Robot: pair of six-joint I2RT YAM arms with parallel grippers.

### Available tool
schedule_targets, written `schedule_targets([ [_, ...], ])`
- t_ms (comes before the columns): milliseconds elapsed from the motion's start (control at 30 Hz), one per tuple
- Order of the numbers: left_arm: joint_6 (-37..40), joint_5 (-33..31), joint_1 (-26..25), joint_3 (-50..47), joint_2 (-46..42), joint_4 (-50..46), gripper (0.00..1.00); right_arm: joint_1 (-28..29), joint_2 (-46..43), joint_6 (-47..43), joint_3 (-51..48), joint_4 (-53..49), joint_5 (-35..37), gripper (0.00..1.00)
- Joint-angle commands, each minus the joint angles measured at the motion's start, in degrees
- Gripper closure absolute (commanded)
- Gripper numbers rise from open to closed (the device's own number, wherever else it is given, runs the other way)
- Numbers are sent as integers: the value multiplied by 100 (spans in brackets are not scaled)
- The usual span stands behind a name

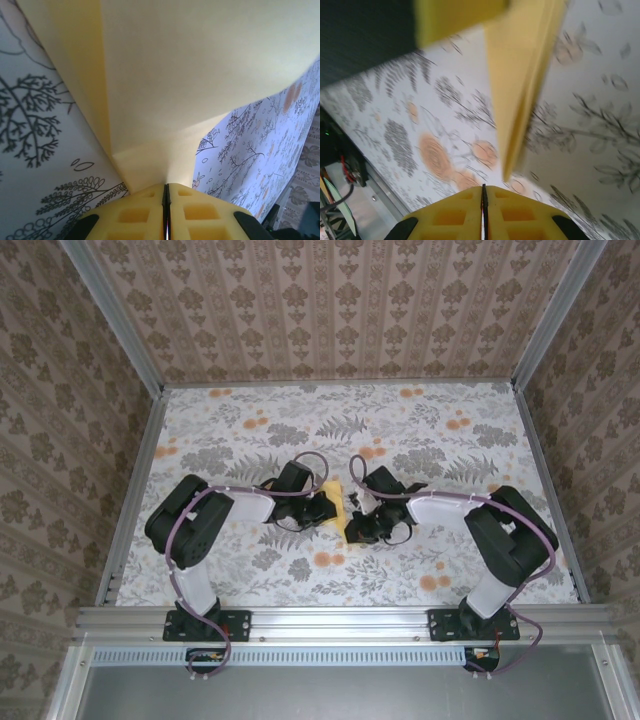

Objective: Fold a paper plane with a square sheet of paper (pick it up from the middle)
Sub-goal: Fold the wing for the fifth time at the center of the table.

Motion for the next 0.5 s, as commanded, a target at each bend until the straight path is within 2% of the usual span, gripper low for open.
schedule_targets([
  [0,109,-357,5,-18,296,-606,88,-18,73,171,360,138,81,89],
  [267,137,-170,12,121,115,-519,87,-18,629,151,548,206,327,90],
  [400,208,278,150,165,-187,27,84,-24,844,7,472,70,459,91],
  [467,469,364,275,265,-428,-117,82,-35,893,-114,419,-92,565,91],
])
